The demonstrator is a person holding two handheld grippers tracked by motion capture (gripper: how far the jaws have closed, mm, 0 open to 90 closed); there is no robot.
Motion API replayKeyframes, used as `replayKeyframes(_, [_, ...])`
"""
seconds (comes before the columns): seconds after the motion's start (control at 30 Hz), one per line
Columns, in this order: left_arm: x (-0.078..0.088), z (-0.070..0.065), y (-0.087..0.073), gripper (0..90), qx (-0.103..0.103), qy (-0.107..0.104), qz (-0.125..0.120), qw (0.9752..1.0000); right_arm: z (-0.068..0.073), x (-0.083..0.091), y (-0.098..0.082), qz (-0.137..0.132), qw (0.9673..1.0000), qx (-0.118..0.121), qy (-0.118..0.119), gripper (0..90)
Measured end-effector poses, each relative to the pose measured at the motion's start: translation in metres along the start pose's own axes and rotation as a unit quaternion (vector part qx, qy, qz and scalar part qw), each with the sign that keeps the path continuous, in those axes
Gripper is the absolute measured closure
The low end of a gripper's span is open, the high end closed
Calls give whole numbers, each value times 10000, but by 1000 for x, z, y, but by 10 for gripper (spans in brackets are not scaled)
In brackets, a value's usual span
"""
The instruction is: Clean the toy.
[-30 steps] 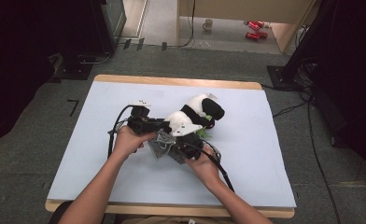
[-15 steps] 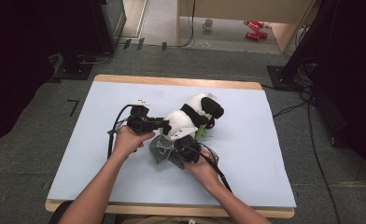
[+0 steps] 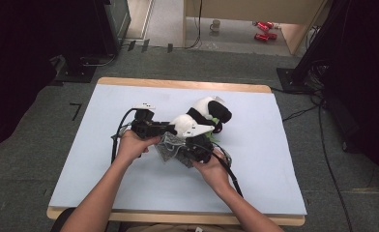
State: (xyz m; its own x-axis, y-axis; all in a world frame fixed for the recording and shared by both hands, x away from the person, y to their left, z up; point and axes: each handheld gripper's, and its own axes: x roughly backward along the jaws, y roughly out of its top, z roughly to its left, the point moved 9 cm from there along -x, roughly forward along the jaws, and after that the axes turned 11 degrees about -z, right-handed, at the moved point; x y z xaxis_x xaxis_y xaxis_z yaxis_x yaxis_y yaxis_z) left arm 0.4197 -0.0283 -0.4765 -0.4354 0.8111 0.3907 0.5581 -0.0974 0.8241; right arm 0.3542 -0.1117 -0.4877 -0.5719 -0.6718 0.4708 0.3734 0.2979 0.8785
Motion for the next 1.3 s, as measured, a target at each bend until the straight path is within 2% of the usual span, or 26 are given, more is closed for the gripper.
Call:
replayKeyframes(0.07, [0,1,0,720,0,19,3,10000,-1,-1,-2,-39,10000,-12,50,804])
replayKeyframes(0.1, [0,1,0,719,-5,28,3,10000,-2,-4,-8,22,9999,101,43,805])
replayKeyframes(0.13, [0,1,0,719,6,44,-5,10000,-2,-4,-8,22,9999,101,43,805])
replayKeyframes(0.17, [0,1,0,718,26,53,-22,10000,-2,-7,-17,204,9997,135,43,805])
replayKeyframes(0.2, [0,1,0,716,26,53,-22,10000,-2,-7,-17,204,9997,135,43,805])
replayKeyframes(0.23, [0,2,0,713,13,55,-22,10000,-3,-12,-27,363,9993,121,45,806])
replayKeyframes(0.33, [0,1,1,685,-37,59,-58,10000,-4,-15,-35,484,9987,120,40,805])
replayKeyframes(0.43, [3,0,6,600,-212,75,-253,9994,-5,-15,-34,516,9986,113,19,805])
replayKeyframes(0.47, [3,0,6,567,-212,75,-253,9994,-5,-15,-34,516,9986,113,19,805])
replayKeyframes(0.53, [9,0,12,492,-342,154,-263,9989,-5,-15,-32,508,9987,90,33,805])
replayKeyframes(0.6, [11,-2,14,418,-378,116,-297,9988,-5,-15,-32,517,9986,89,39,804])
replayKeyframes(0.63, [14,-11,21,388,-369,-114,-449,9982,-4,-15,-33,532,9985,75,51,804])
replayKeyframes(0.67, [14,-11,21,385,-369,-114,-449,9982,-4,-15,-32,531,9985,75,53,804])
replayKeyframes(0.7, [13,-20,22,371,-442,-240,-446,9977,-4,-15,-32,529,9986,72,55,804])
replayKeyframes(0.73, [13,-20,22,356,-442,-240,-446,9977,-4,-15,-32,527,9986,62,59,804])
replayKeyframes(0.77, [7,-27,17,349,-639,-236,-283,9973,-4,-15,-32,521,9986,59,68,804])
replayKeyframes(0.8, [7,-27,17,335,-639,-236,-283,9973,-4,-15,-32,521,9986,59,68,804])
replayKeyframes(0.83, [3,-29,13,335,-766,-173,-188,9967,-4,-15,-32,525,9986,50,72,803])
replayKeyframes(0.9, [-3,-30,9,291,-1052,-46,-192,9943,-4,-15,-32,527,9986,27,72,802])
replayKeyframes(1.0, [-7,-27,7,278,-1136,105,-246,9932,-5,-15,-31,530,9986,33,68,801])
replayKeyframes(1.03, [-9,-23,6,274,-1211,265,-280,9919,-5,-14,-31,533,9986,13,72,797])
replayKeyframes(1.07, [-10,-20,6,274,-1249,341,-333,9910,-5,-14,-32,541,9985,-8,76,794])
replayKeyframes(1.13, [-11,-17,5,272,-1266,365,-372,9906,-6,-14,-32,560,9984,-58,87,790])
replayKeyframes(1.17, [-12,-12,5,273,-1255,387,-456,9903,-7,-12,-33,566,9982,-167,111,783])
replayKeyframes(1.27, [-13,-7,5,295,-1158,375,-510,9913,-8,-9,-32,531,9982,-239,109,782])
replayKeyframes(1.3, [-13,-3,5,338,-1052,320,-531,9925,-11,-5,-30,484,9984,-270,118,782])
